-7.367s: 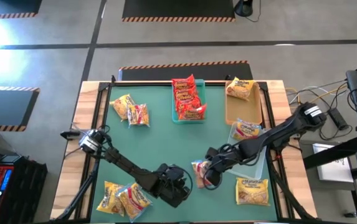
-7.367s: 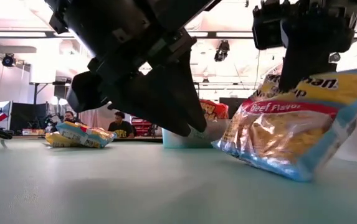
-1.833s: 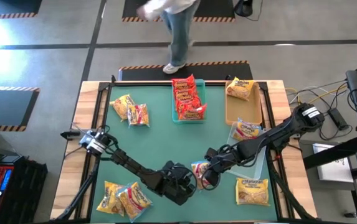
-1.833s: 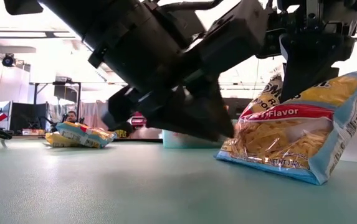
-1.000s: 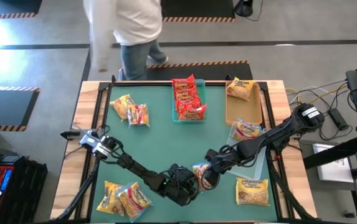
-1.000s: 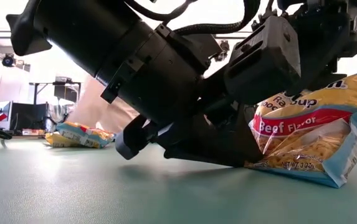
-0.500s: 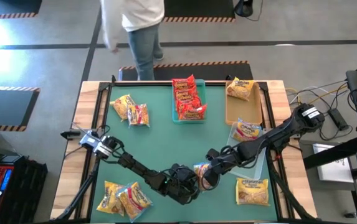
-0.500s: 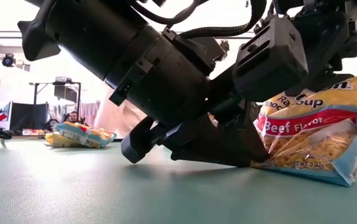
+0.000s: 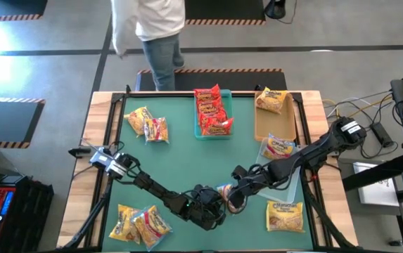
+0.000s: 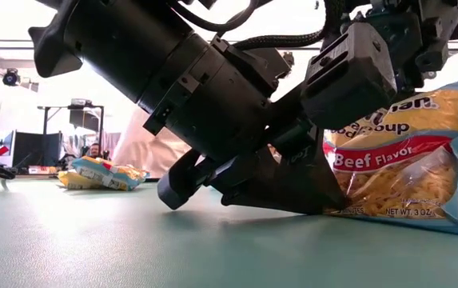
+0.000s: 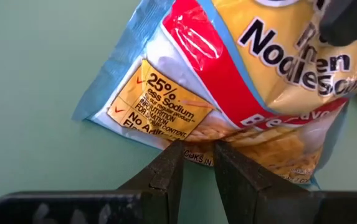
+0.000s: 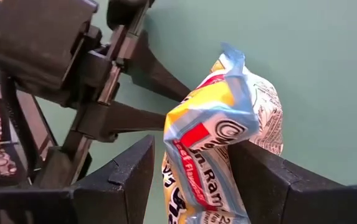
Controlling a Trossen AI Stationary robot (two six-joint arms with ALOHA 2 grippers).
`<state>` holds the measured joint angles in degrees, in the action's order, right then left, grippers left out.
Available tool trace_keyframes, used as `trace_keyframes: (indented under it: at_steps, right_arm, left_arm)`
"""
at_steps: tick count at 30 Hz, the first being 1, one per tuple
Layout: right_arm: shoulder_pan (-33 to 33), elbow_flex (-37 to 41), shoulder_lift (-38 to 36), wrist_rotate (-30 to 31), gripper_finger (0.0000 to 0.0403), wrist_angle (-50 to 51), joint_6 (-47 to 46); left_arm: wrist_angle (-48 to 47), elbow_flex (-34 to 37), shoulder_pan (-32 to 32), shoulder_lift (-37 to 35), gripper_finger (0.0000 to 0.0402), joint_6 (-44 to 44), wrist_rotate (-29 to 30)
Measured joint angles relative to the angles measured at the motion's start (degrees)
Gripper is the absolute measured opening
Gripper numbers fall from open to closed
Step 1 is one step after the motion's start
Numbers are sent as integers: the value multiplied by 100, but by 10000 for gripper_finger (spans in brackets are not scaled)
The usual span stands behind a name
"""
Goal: Sort Maruchan noodles
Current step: Put the blue noodle pack into the transparent bin
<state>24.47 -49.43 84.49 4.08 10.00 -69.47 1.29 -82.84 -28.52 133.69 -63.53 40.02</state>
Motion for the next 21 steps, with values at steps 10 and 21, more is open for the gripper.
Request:
trace_keyframes:
  at_steps: [10, 21]
  right_arm:
    - [-88, 0, 2, -336, 192, 26, -57]
    - [-155, 0, 7, -907, 192, 251, 248]
  left_arm:
    - [106, 6, 43, 2, 75, 0, -28]
    - [275, 10, 92, 4, 75, 7, -45]
